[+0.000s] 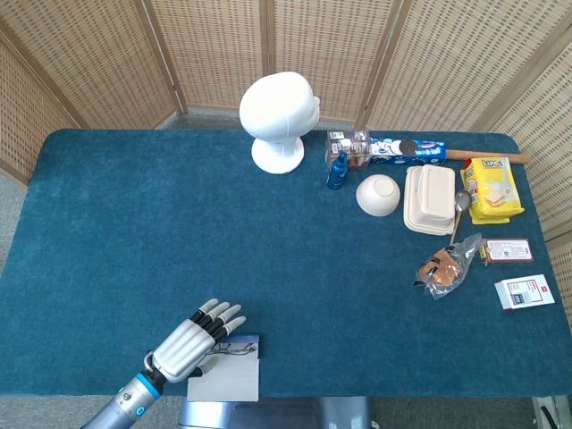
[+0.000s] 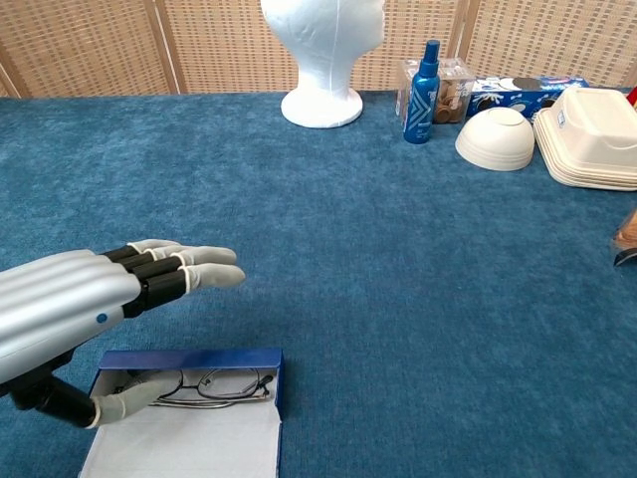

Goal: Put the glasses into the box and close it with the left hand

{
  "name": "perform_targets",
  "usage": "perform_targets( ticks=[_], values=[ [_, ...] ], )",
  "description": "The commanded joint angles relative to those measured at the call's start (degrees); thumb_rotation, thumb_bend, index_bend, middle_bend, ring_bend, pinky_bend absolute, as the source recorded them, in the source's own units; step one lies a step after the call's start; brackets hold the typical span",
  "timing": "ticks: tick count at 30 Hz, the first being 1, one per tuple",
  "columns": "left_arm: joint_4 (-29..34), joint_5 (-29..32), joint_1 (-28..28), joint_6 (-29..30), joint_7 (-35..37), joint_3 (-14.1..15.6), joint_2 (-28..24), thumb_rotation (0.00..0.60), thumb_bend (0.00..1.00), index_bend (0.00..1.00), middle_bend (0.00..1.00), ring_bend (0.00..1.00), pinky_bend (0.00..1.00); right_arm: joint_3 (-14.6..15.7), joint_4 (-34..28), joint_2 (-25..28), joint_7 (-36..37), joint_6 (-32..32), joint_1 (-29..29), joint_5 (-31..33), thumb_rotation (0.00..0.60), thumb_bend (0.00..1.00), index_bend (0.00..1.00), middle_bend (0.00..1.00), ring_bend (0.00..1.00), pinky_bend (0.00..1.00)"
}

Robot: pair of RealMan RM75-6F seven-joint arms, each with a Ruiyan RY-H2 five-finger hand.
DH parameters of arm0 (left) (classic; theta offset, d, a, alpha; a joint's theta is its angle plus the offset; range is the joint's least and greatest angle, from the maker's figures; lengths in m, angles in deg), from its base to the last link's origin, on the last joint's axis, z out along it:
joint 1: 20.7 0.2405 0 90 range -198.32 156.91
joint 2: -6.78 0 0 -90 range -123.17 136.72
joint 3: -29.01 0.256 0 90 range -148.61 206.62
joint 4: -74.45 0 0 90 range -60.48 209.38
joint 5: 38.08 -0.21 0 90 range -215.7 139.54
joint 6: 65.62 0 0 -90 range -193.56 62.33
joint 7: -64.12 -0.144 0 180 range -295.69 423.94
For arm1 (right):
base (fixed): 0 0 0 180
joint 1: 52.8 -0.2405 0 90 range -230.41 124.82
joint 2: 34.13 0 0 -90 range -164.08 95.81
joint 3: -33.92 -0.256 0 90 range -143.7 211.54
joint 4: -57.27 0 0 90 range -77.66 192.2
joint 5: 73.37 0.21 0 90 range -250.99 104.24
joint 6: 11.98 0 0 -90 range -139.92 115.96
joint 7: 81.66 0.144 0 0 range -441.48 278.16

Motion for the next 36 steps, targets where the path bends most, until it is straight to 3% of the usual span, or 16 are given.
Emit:
perform_targets(
  ticks=[1, 21, 36],
  values=[
    [-1.74, -2.88, 1.38, 1.10, 0.80, 1.44, -0.01, 0.600, 0.32, 0.04, 0.02, 0.00, 0.00, 0.11, -0.31, 0.13, -0.38, 0.23, -0.39, -0.40, 0.581, 0.39, 0.04, 0.16, 0.13, 0.28],
    [-7.13, -13.47, 8.63, 4.67, -0.22, 7.38, -1.52, 0.600, 0.30, 0.03, 0.00, 0.00, 0.00, 1.99, -3.82, 1.25, -5.52, 3.45, -5.41, -5.53, 0.580, 0.39, 0.04, 0.17, 0.12, 0.28],
    [-13.82, -17.89, 15.81, 7.65, -3.16, 8.61, 0.56, 0.600, 0.29, 0.02, 0.00, 0.00, 0.00, 3.78, -2.12, 0.68, -4.79, 4.55, -7.61, -7.65, 0.578, 0.39, 0.04, 0.16, 0.12, 0.28]
  ],
)
